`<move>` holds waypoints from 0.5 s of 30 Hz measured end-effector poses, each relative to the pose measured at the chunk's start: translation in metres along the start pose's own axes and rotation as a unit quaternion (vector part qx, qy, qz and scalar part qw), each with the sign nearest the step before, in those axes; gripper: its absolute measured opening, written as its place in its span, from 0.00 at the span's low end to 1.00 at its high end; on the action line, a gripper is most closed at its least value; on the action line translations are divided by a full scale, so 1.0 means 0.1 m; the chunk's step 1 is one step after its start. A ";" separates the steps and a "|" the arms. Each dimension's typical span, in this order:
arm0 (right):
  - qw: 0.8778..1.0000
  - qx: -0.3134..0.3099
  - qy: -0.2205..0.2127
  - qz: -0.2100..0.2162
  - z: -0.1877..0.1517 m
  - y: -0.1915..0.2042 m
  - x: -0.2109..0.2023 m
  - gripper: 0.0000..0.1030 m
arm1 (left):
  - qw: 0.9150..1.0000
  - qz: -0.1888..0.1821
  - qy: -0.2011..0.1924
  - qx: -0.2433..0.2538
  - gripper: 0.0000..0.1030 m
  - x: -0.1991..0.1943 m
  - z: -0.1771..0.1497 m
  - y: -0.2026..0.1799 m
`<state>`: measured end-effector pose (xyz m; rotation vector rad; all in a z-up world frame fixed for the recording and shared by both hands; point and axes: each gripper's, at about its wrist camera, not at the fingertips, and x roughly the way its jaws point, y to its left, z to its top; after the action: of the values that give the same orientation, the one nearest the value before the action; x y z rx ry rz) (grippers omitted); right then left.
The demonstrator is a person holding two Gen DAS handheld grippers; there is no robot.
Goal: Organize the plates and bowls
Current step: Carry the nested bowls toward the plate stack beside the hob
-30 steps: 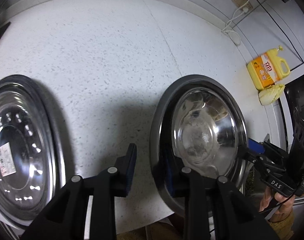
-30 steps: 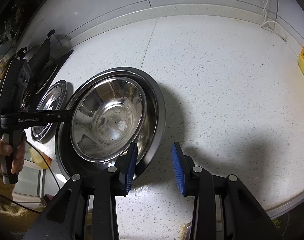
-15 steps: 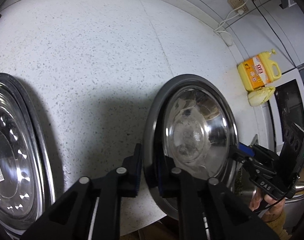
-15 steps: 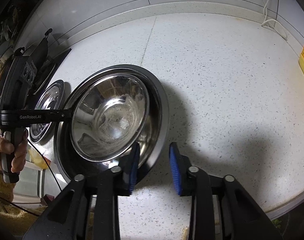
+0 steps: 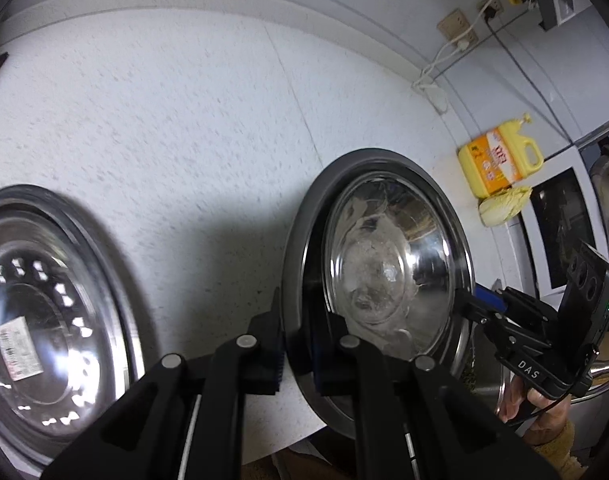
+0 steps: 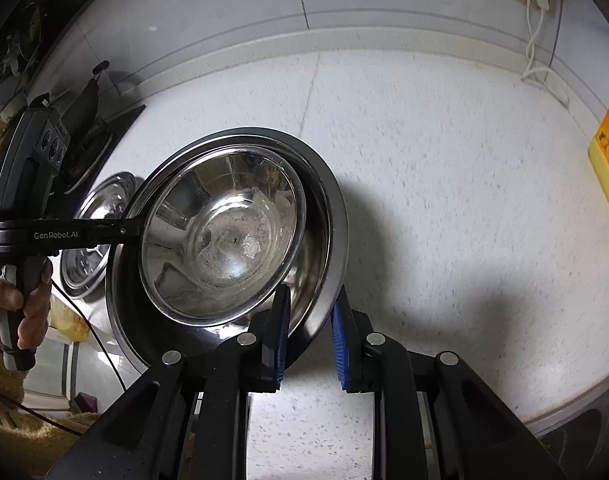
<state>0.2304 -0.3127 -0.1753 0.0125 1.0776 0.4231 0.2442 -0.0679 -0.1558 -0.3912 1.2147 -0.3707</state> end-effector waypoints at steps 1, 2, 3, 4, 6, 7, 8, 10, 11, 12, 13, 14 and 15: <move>1.000 -0.004 -0.004 0.001 0.03 0.04 -0.03 0.18 | 1.000 0.001 -0.006 -0.001 0.08 -0.09 0.00 0.03; 1.000 -0.009 -0.007 0.002 0.06 0.08 -0.05 0.18 | 1.000 0.004 -0.012 -0.002 0.08 -0.17 0.00 0.06; 1.000 -0.015 -0.010 0.004 0.10 0.14 -0.07 0.18 | 1.000 0.006 -0.018 -0.004 0.08 -0.25 0.00 0.10; 1.000 -0.021 -0.012 0.007 0.13 0.20 -0.08 0.18 | 1.000 0.009 -0.024 -0.008 0.09 -0.35 -0.01 0.16; 0.999 -0.034 -0.014 0.013 0.20 0.36 -0.07 0.18 | 0.999 0.016 -0.035 -0.016 0.09 -0.54 -0.04 0.30; 0.999 -0.042 -0.014 0.018 0.23 0.44 -0.06 0.18 | 0.999 0.021 -0.042 -0.021 0.10 -0.65 -0.07 0.38; 0.998 -0.052 -0.014 0.022 0.26 0.54 -0.04 0.17 | 0.998 0.026 -0.048 -0.027 0.10 -0.76 -0.10 0.47; 0.997 -0.068 -0.015 0.033 0.32 0.72 0.00 0.17 | 0.997 0.036 -0.057 -0.040 0.10 -0.95 -0.15 0.65; 0.996 -0.077 -0.015 0.042 0.35 0.84 0.02 0.17 | 0.996 0.043 -0.063 -0.047 0.10 -1.06 -0.19 0.75; 0.995 -0.086 -0.014 0.050 0.38 0.95 0.05 0.18 | 0.995 0.052 -0.069 -0.053 0.10 -1.17 -0.23 0.85; 0.994 -0.093 -0.014 0.056 0.39 1.03 0.08 0.17 | 0.994 0.057 -0.073 -0.058 0.10 -1.25 -0.27 0.93; 0.993 -0.100 -0.014 0.064 0.40 1.14 0.11 0.17 | 0.993 0.064 -0.076 -0.064 0.09 -1.33 -0.31 1.02; 0.992 -0.107 -0.012 0.071 0.42 1.24 0.15 0.17 | 0.992 0.070 -0.078 -0.071 0.09 -1.41 -0.35 1.12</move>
<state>0.2314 -0.1852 -0.1415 -0.0965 1.0056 0.6649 0.1751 0.0941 -0.1041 -0.4475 1.1104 -0.1300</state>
